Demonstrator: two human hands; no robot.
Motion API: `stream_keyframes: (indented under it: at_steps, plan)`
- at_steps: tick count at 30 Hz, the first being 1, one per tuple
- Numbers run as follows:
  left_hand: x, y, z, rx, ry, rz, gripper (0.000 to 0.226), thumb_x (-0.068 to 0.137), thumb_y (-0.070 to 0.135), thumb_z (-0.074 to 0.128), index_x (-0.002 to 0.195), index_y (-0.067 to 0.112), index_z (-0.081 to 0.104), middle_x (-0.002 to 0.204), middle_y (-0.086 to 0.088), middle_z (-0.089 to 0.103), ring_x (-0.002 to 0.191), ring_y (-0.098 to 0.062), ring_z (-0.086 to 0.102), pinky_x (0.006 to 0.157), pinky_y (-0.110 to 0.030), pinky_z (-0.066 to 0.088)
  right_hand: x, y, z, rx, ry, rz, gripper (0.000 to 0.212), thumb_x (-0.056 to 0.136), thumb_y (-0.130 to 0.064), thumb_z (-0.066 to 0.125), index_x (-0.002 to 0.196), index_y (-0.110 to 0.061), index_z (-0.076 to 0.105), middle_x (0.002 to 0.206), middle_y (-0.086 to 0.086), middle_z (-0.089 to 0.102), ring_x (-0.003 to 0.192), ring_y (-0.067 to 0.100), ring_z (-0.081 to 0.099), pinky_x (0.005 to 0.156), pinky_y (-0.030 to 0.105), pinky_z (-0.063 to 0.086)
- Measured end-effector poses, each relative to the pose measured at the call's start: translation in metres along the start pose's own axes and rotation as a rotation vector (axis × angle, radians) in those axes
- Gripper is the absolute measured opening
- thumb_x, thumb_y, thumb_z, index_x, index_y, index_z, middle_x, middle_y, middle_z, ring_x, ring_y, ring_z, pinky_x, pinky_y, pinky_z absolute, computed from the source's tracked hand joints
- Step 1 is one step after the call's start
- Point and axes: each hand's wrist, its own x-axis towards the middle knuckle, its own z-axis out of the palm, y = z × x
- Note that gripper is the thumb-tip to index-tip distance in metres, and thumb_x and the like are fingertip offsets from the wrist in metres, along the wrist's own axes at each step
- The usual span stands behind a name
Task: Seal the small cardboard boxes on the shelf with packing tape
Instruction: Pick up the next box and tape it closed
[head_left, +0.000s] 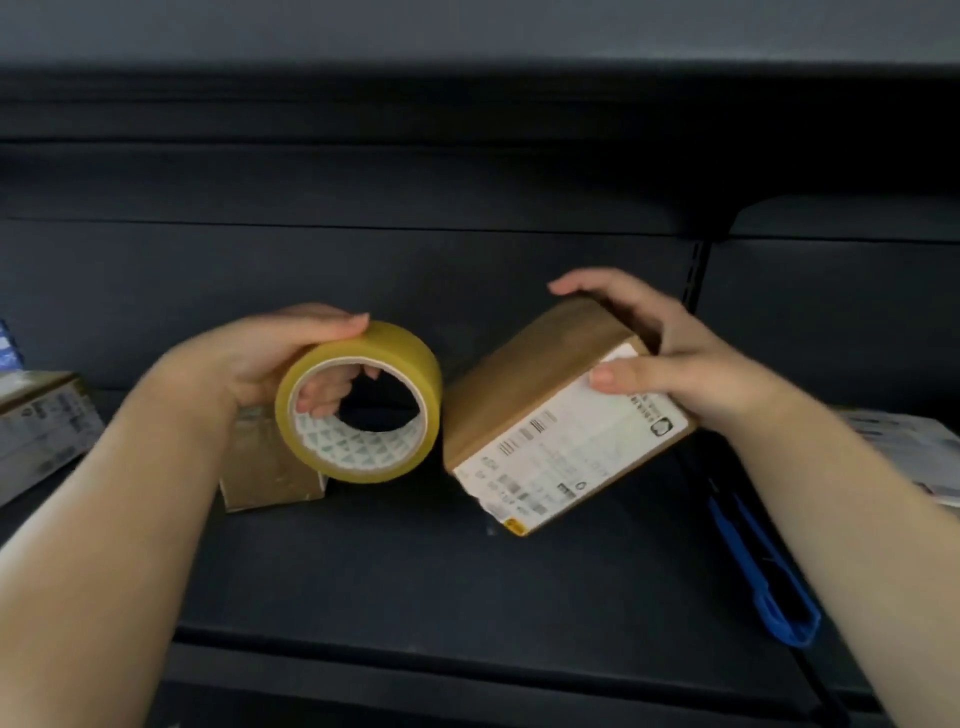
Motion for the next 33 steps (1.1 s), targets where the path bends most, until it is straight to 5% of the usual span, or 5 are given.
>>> stream_keyframes:
  at_steps: [7,13,17,25,33]
  plan:
    - [0.005,0.020,-0.007,0.682,0.098,-0.387,0.057,0.044,0.075,0.071,0.057,0.019,0.071,0.059,-0.007,0.061,0.059,-0.022,0.058,0.062,-0.029,0.046,-0.024,0.045,0.015,0.182,0.099,0.098,0.067,0.054,-0.027,0.075,0.118,-0.027,0.054,0.106,0.001,0.059,0.093,0.020,0.062,0.072,0.031,0.054]
    - [0.016,-0.005,0.003,0.630,0.028,-0.502,0.034,0.061,0.054,0.067,0.055,0.021,0.073,0.050,0.010,0.063,0.048,0.000,0.057,0.051,-0.013,0.044,-0.036,0.062,0.012,0.159,0.076,0.152,0.072,0.052,-0.027,0.077,0.120,-0.029,0.055,0.108,-0.005,0.063,0.100,0.018,0.061,0.081,0.029,0.053]
    - [0.028,-0.012,0.010,0.687,0.041,-0.581,0.050,0.058,0.061,0.071,0.071,0.012,0.076,0.070,-0.009,0.061,0.069,-0.019,0.056,0.073,-0.035,0.046,-0.042,0.066,0.002,0.082,0.009,0.237,0.078,0.052,-0.031,0.079,0.126,-0.036,0.053,0.121,-0.002,0.059,0.110,0.015,0.059,0.086,0.026,0.050]
    - [0.060,-0.026,0.037,0.851,0.003,-0.725,0.036,0.072,0.050,0.068,0.051,0.022,0.068,0.055,0.000,0.056,0.059,-0.017,0.054,0.062,-0.030,0.045,-0.046,0.059,-0.012,-0.376,-0.263,0.525,0.093,0.060,-0.051,0.079,0.133,-0.057,0.023,0.145,-0.021,0.027,0.135,0.004,0.026,0.115,0.033,0.017]
    - [0.075,-0.028,0.049,1.048,0.009,-0.736,0.033,0.063,0.045,0.072,0.040,0.022,0.065,0.038,0.010,0.053,0.042,-0.008,0.051,0.046,-0.019,0.041,0.009,0.019,0.026,-1.155,-0.553,0.409,0.134,0.049,-0.081,0.060,0.144,-0.030,-0.019,0.156,-0.002,-0.018,0.139,0.011,-0.022,0.107,0.039,-0.021]
